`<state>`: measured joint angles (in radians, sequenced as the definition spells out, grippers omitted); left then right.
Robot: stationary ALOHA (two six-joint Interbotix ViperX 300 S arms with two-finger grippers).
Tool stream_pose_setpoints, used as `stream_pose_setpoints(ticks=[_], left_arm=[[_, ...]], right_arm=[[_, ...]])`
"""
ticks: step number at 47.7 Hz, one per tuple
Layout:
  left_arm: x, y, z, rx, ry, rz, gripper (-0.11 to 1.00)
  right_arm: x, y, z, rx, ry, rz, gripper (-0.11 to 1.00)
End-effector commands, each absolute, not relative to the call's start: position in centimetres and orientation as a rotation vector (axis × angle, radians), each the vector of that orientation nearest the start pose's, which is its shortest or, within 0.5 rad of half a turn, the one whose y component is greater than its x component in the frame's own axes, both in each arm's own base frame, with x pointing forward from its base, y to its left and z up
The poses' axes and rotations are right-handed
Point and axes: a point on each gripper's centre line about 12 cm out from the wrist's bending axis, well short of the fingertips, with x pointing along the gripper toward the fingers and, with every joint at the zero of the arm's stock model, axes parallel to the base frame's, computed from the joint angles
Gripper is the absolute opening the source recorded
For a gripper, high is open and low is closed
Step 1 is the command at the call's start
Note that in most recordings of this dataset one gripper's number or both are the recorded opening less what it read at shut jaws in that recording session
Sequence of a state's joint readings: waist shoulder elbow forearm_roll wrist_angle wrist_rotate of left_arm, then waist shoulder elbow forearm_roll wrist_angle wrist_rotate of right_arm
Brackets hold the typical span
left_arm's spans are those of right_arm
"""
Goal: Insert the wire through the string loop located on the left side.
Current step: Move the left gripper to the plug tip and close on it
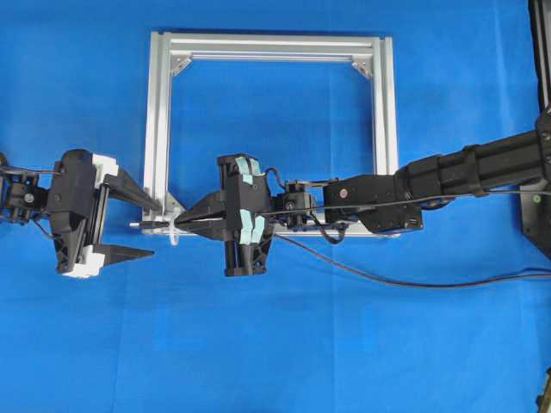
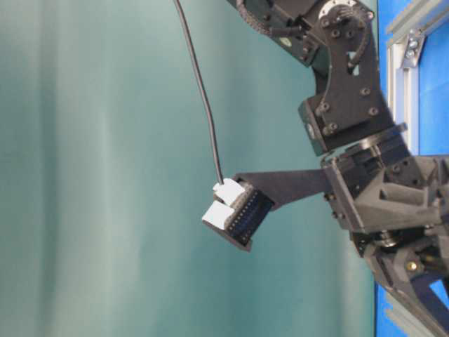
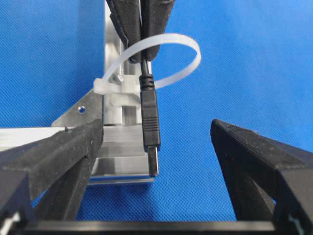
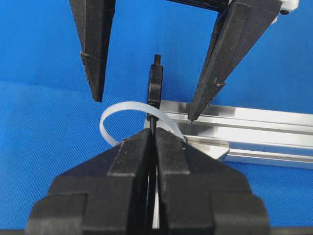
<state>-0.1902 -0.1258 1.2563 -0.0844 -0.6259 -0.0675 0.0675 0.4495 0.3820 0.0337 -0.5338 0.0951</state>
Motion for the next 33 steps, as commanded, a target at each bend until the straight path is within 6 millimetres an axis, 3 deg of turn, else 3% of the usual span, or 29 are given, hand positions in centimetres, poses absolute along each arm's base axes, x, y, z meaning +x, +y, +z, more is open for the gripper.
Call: stream_pose_setpoints(ticks=[1, 13, 17, 26, 33], left_arm=[[25.17, -4.35, 10.86, -0.071, 0.485, -0.111, 0.89], [25.22, -4.28, 10.92, -0.058, 0.483, -0.111, 0.81], [25.45, -4.32, 11.07, -0.074, 0.479, -0.108, 0.64], [25.54, -4.34, 11.13, -0.082, 0.478, -0.106, 0.1], [25.44, -4.32, 11.1, -0.08, 0.48, -0.107, 0.06]], right_arm=[[50.08, 3.01, 12.9, 0.117, 0.266, 0.028, 0.0], [50.08, 3.01, 12.9, 0.117, 0.266, 0.028, 0.0], [50.07, 3.08, 12.9, 0.116, 0.267, 0.03, 0.0], [50.11, 3.01, 12.95, 0.118, 0.265, 0.028, 0.0], [50.07, 3.01, 12.87, 0.118, 0.27, 0.028, 0.0]])
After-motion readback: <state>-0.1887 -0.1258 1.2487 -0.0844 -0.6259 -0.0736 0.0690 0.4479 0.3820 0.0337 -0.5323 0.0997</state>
